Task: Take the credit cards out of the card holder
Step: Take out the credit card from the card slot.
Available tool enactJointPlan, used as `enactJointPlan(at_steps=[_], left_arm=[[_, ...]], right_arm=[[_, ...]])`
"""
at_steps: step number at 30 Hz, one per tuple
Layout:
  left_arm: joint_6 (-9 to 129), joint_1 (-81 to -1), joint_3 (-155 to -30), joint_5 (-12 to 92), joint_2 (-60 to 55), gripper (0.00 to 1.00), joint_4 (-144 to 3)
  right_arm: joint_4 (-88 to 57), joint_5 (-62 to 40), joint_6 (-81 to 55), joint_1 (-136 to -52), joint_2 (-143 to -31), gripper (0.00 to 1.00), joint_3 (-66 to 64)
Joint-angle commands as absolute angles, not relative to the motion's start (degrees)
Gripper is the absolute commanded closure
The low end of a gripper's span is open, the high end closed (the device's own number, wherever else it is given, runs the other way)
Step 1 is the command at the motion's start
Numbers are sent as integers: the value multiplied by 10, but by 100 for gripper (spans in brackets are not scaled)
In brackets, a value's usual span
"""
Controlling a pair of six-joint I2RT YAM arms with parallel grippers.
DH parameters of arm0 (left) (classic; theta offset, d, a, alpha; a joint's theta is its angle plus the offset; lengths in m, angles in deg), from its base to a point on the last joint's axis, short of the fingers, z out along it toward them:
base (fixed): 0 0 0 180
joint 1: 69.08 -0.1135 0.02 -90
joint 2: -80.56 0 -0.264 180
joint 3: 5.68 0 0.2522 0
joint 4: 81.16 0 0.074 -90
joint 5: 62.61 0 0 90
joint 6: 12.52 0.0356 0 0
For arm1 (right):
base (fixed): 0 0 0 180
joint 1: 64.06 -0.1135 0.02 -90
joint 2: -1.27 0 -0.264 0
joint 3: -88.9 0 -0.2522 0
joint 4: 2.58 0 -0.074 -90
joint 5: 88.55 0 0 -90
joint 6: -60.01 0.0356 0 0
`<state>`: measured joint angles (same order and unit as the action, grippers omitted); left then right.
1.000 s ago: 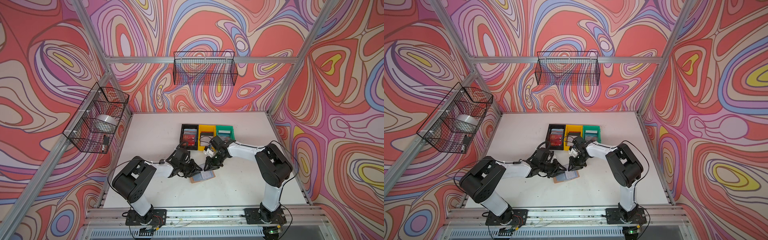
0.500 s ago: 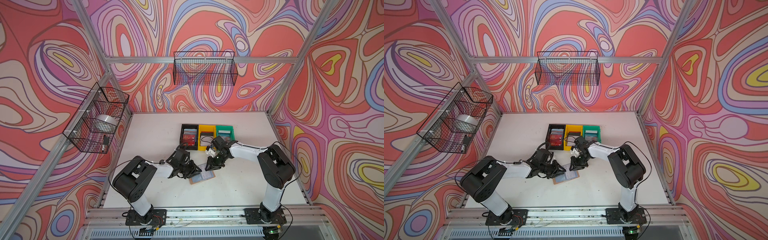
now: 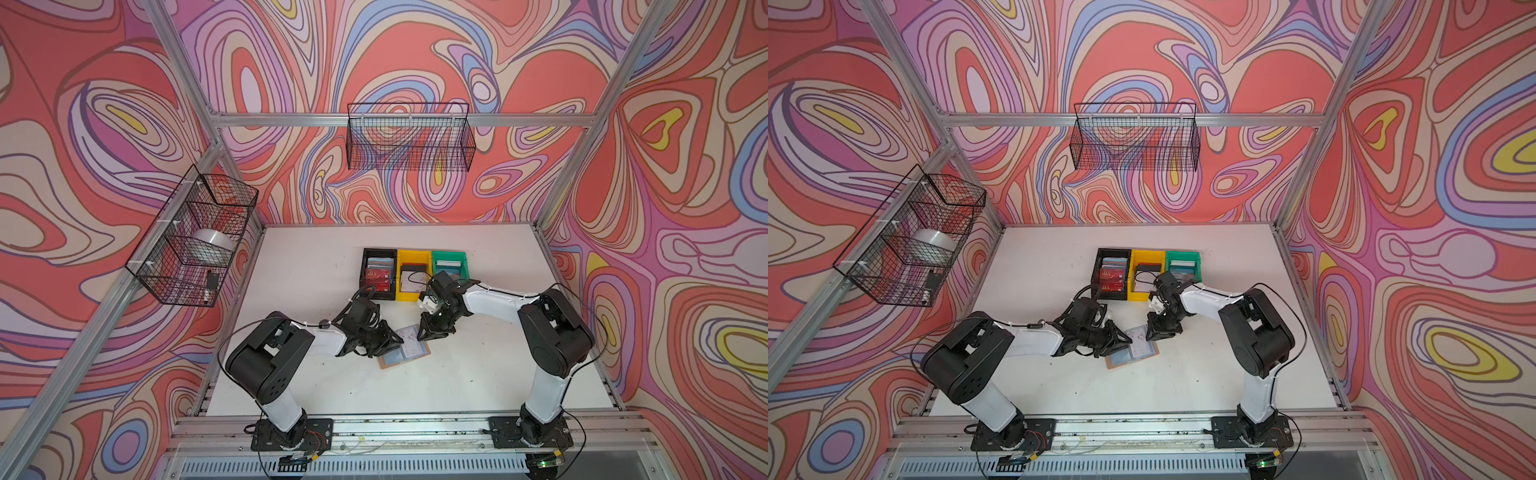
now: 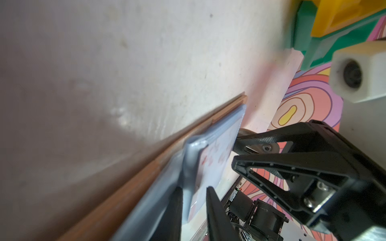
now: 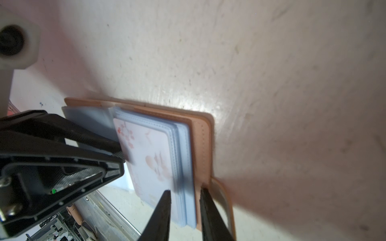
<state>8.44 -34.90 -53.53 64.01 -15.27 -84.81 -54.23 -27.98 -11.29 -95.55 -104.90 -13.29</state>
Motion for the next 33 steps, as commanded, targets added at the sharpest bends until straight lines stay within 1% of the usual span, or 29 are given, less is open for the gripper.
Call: enactJointPlan(at_steps=[1, 11, 18, 21, 23, 27, 33], left_arm=[[84, -346, -529, 626, -175, 75, -842], [89, -346, -534, 628, -187, 74, -856], [88, -345, -539, 631, -195, 76, -863], [88, -345, -540, 629, -192, 80, -863], [92, -345, -544, 627, -190, 81, -855], [95, -345, -544, 625, -187, 87, -849], [91, -345, -541, 624, -191, 90, -859]], right_arm=[[-541, -286, -115, -965, -1061, 73, -136], [-531, -296, -108, -973, -1075, 74, -131], [-530, -306, -111, -985, -1091, 74, -121], [-531, -306, -111, -986, -1093, 74, -121], [-532, -304, -110, -986, -1093, 74, -120], [-535, -302, -111, -987, -1093, 74, -120], [-539, -300, -113, -986, -1095, 74, -122]])
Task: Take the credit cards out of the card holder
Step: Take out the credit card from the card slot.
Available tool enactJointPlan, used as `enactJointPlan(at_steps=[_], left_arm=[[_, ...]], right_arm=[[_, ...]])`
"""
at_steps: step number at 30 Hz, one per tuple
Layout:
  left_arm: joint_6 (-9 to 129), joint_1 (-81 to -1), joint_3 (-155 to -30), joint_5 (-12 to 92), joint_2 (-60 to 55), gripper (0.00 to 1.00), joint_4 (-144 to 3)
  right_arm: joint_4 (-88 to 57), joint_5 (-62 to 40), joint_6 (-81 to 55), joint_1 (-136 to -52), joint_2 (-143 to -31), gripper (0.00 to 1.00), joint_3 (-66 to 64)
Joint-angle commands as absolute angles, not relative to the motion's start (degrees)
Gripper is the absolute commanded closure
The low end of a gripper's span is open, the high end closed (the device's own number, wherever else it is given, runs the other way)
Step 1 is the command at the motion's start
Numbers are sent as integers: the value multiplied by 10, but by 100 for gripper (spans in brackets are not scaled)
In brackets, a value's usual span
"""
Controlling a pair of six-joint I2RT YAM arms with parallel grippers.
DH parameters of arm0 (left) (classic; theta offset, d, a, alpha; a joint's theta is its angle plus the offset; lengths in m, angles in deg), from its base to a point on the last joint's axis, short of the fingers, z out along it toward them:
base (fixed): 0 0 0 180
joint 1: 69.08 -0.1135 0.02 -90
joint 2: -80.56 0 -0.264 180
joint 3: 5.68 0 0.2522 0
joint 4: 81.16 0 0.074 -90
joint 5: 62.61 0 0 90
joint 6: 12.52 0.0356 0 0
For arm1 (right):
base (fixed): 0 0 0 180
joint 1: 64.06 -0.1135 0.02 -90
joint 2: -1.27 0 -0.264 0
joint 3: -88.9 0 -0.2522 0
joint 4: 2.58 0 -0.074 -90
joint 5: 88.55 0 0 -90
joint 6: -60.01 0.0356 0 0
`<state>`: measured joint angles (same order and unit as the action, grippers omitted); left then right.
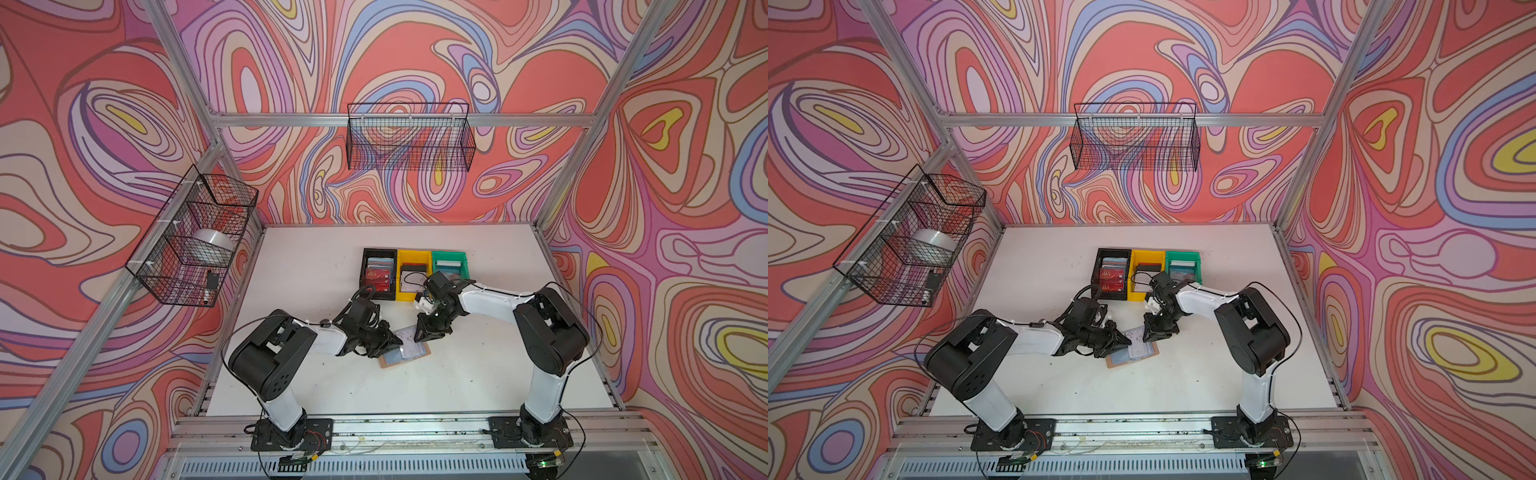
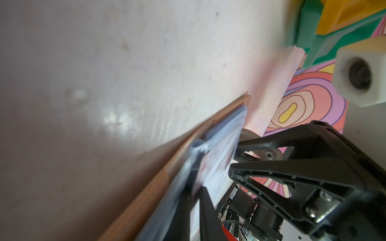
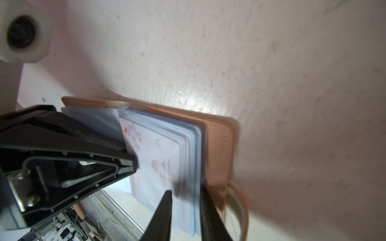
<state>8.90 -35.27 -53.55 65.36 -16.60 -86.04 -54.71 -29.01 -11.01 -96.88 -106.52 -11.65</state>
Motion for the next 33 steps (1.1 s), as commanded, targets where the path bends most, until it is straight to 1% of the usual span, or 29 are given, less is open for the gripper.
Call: enactJointPlan(at_steps=[1, 7, 14, 21, 31, 33], left_arm=[[91, -345, -541, 624, -189, 92, -859], [92, -345, -541, 621, -184, 100, -855], [96, -345, -543, 624, -179, 100, -848], [98, -345, -543, 625, -173, 100, -843], [103, -344, -543, 624, -164, 100, -827], [104, -344, -544, 625, -165, 100, -827]], right_arm=[[-540, -299, -113, -987, -1095, 74, -122], [-557, -281, -119, -986, -1081, 74, -109], [-589, -268, -124, -986, -1047, 74, -77], [-600, -267, -126, -986, -1038, 74, -65], [-588, -286, -126, -986, -1045, 74, -62], [-577, -302, -125, -987, -1043, 74, -65]])
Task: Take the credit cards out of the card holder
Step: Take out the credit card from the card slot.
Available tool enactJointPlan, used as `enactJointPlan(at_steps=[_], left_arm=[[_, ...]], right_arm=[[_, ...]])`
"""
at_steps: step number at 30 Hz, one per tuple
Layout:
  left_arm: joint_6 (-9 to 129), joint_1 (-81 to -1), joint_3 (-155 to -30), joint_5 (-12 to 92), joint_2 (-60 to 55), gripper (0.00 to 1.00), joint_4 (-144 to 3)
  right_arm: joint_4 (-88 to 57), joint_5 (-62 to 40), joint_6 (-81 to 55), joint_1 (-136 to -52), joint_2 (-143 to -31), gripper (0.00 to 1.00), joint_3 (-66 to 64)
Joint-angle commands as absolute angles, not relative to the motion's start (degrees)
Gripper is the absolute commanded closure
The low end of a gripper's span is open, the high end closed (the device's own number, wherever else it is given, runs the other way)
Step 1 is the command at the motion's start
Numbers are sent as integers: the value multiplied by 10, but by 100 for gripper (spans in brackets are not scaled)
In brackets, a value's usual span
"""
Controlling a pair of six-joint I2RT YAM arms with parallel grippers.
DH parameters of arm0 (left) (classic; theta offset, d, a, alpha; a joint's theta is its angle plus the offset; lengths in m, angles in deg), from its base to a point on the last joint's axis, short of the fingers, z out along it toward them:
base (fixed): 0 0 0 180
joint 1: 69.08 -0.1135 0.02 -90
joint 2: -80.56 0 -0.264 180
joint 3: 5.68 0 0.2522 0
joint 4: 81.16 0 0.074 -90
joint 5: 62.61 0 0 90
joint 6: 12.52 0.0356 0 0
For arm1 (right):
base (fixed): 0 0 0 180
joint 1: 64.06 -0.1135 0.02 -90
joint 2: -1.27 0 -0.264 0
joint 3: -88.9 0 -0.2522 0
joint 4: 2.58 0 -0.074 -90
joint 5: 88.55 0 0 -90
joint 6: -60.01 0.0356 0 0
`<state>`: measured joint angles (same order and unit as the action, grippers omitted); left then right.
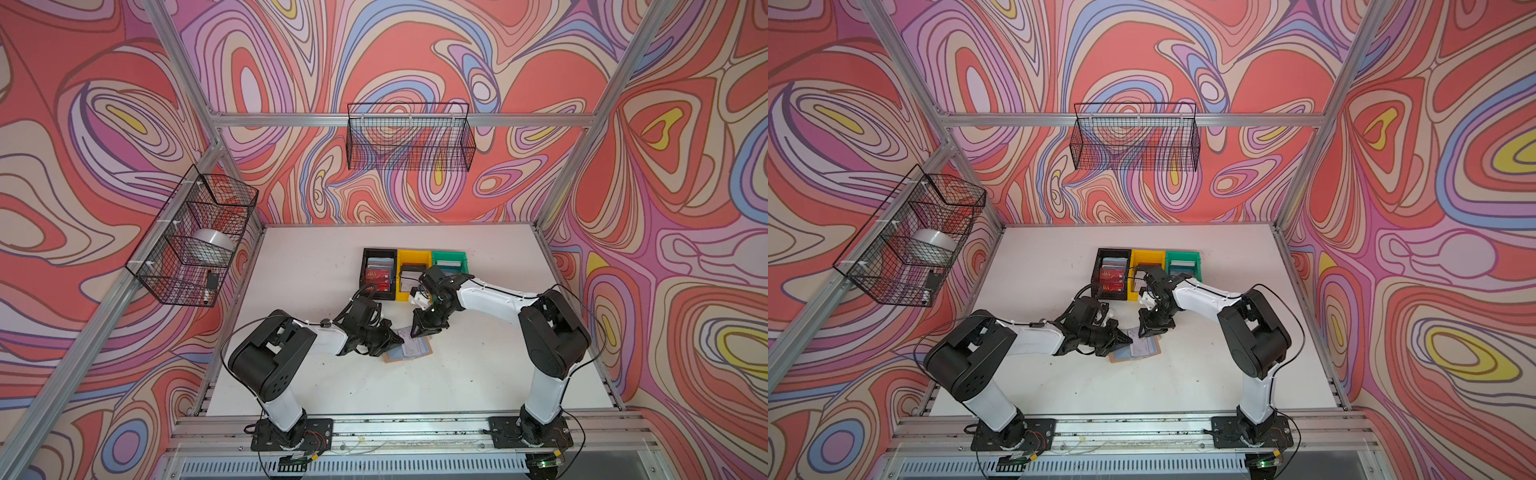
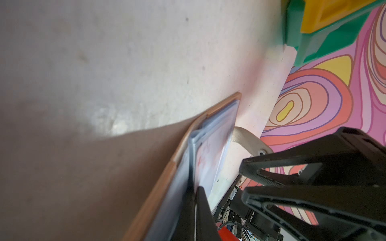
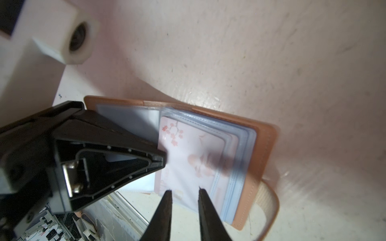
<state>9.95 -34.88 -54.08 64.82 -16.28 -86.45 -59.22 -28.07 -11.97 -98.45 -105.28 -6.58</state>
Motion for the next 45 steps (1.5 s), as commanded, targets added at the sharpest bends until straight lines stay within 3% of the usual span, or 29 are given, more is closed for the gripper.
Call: enactJointPlan(at_steps=[1, 18, 34, 39, 45], left_arm=[[104, -344, -543, 624, -165, 100, -827], [97, -342, -519, 630, -188, 100, -861], [93, -342, -498, 631, -186, 86, -875], [92, -342, -497, 632, -188, 94, -882], [87, -342, -495, 630, -182, 94, -891]], right_arm=[[-569, -313, -121, -987, -1046, 74, -68], [-525, -328, -104, -987, -1093, 75, -103], [-534, -320, -104, -987, -1101, 75, -101], [-535, -320, -102, -987, -1102, 75, -100], [-533, -322, -101, -987, -1105, 75, -103]])
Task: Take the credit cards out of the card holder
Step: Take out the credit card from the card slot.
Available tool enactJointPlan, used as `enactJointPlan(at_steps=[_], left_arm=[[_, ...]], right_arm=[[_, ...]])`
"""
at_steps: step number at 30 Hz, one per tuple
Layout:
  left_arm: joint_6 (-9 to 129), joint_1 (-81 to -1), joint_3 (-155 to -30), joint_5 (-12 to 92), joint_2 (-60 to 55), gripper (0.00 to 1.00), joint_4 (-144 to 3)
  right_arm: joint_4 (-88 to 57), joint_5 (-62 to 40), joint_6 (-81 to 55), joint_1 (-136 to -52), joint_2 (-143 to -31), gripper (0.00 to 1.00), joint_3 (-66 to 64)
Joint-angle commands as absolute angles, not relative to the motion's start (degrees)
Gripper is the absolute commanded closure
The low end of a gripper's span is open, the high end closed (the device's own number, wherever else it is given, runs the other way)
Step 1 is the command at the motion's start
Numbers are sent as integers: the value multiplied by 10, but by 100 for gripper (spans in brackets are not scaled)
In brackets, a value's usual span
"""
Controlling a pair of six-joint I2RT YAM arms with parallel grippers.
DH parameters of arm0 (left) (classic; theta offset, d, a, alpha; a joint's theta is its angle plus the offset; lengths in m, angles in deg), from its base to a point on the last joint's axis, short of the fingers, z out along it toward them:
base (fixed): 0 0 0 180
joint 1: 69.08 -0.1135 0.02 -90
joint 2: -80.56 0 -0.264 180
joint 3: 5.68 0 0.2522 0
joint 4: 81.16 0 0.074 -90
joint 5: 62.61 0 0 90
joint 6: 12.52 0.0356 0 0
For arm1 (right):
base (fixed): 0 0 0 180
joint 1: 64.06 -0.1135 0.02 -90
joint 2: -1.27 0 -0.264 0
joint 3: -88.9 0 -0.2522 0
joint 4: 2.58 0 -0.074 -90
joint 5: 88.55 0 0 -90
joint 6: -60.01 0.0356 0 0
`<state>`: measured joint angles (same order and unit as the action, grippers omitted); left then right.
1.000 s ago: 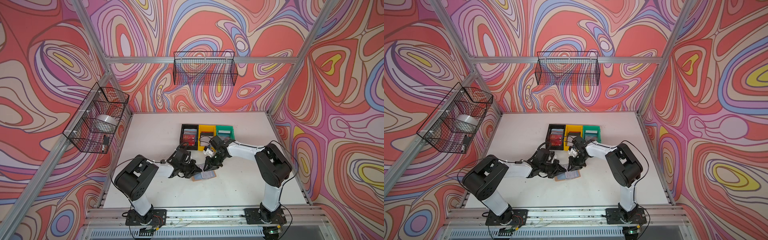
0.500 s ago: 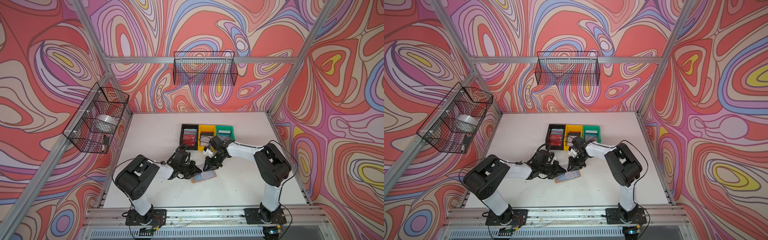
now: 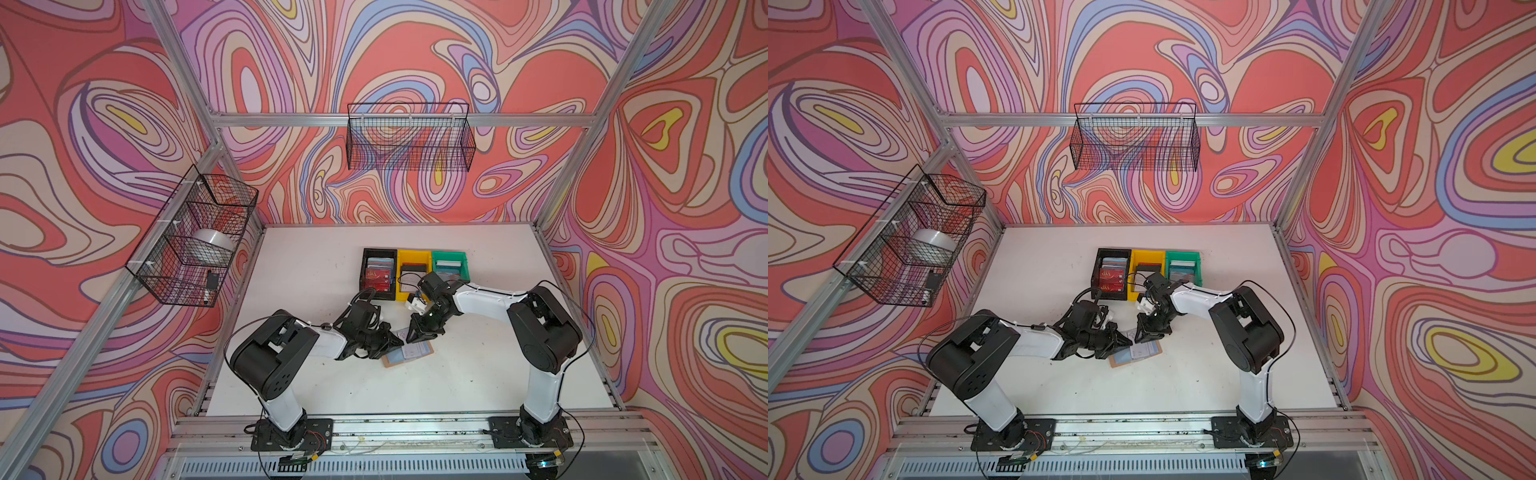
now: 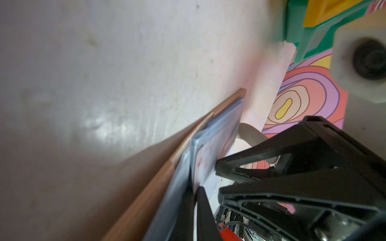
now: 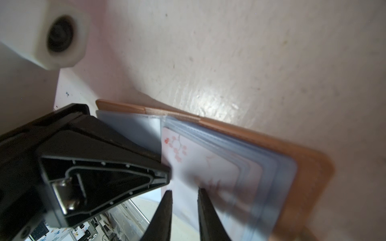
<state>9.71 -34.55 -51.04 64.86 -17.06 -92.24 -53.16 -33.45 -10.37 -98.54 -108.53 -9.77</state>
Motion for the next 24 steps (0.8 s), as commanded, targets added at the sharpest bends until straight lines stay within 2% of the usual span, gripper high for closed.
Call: enactJointPlan(at_steps=[1, 10, 24], left_arm=[[87, -342, -496, 630, -182, 94, -891], [92, -342, -473, 629, -174, 87, -885], [91, -342, -461, 623, -161, 88, -884]], right_arm=[[-531, -322, -101, -986, -1105, 75, -103], [-531, -321, -98, -986, -1104, 75, -103], [-535, -318, -96, -987, -1107, 75, -102]])
